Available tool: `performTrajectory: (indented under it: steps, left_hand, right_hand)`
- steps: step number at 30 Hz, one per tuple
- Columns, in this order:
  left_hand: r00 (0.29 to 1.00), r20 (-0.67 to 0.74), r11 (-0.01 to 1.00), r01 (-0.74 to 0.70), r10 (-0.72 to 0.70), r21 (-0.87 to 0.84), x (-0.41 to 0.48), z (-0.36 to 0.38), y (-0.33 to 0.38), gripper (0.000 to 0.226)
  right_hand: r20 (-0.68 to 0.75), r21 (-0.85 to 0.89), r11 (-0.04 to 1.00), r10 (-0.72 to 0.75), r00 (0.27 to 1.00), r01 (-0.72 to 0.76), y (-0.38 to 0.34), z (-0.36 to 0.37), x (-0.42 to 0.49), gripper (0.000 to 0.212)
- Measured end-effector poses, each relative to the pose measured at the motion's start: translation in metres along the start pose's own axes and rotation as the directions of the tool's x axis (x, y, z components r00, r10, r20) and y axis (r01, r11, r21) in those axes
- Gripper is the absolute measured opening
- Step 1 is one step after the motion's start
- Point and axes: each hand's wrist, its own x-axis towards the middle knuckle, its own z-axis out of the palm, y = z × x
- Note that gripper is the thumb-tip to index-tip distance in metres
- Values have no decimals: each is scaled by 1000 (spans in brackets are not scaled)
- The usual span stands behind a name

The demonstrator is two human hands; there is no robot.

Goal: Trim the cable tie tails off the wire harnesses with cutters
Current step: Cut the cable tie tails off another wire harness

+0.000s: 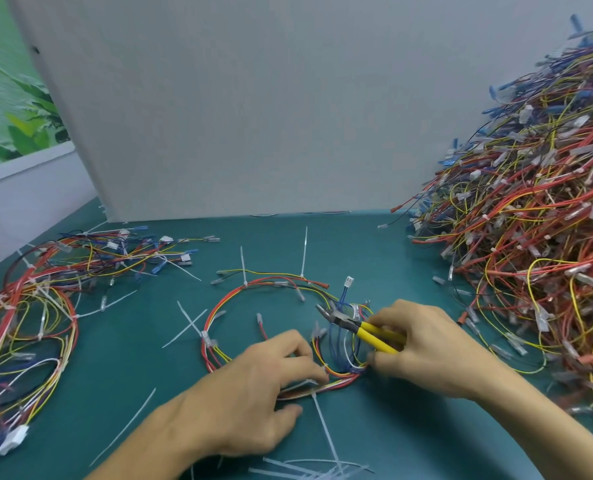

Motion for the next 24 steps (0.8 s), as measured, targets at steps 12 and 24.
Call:
performTrajectory:
  steps: [12, 24]
  left_hand:
    - [998, 0, 996, -61, 61, 60, 1, 6, -3, 18]
    - [997, -27, 996, -79, 78, -47, 1, 5, -9, 4]
  right_hand:
    - [-6, -5, 998, -62, 998, 62, 2, -3, -1, 22]
    - [-2, 30, 987, -159, 987, 159, -8, -13, -6, 17]
